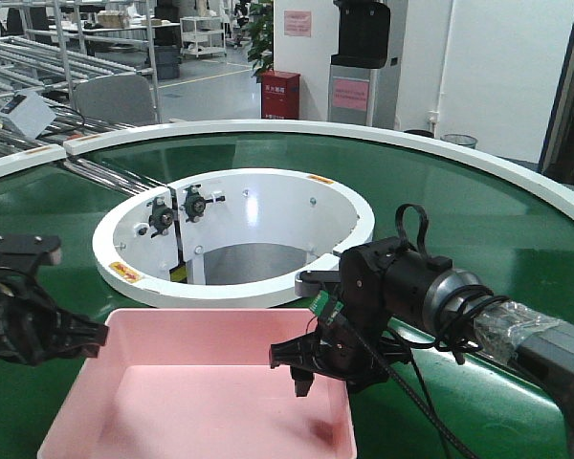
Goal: Grab pink bin and stack on right shelf
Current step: 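Lower both grippers onto the pink bin's walls and close them, then lift the pink bin off the conveyor with both grippers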
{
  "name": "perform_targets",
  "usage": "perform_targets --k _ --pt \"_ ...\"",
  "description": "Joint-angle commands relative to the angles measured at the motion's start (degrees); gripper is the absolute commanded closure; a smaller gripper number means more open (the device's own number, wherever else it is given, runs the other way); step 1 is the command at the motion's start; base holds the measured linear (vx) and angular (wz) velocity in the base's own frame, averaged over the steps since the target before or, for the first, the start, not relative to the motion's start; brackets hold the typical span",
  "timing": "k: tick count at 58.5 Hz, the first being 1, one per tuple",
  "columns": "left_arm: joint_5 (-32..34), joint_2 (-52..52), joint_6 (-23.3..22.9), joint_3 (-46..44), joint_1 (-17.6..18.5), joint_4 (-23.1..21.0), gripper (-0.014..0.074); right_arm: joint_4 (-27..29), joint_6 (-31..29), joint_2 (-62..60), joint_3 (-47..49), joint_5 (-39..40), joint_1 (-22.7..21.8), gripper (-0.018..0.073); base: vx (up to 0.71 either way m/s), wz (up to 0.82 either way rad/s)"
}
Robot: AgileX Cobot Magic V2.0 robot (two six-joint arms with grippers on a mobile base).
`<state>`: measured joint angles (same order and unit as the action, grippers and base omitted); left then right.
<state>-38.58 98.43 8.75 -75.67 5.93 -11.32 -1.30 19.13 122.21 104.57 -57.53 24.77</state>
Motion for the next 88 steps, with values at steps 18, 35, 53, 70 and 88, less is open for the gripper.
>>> perform_targets --k 18,35,53,70,88 --pt "1.22 8.8 0.09 -4.6 0.04 -4.02 0.02 -1.62 -0.32 -2.44 2.04 -0.3 -0.21 0.0111 0.0 0.0" --pt "0.09 6.56 0.26 -4.6 0.04 -4.02 0.0607 -4.88 -0.37 -4.05 2.04 -1.89 -0.15 0.0575 0.0 0.0" --pt "-1.99 -8.41 0.14 -4.6 3.49 -4.09 0.0601 -10.71 -0.44 -15.63 2.04 -2.32 -0.15 0.0571 0.0 0.0" --pt "-2.62 -19.53 -2.39 -4.61 7.22 -5.09 0.0601 -10.53 -0.49 -25.86 2.04 -3.71 -0.15 0.0571 0.0 0.0" --pt "-2.59 -22.97 -3.56 -4.61 7.22 -5.09 0.0598 -8.84 -0.49 -27.42 2.04 -4.41 -0.15 0.0571 0.0 0.0"
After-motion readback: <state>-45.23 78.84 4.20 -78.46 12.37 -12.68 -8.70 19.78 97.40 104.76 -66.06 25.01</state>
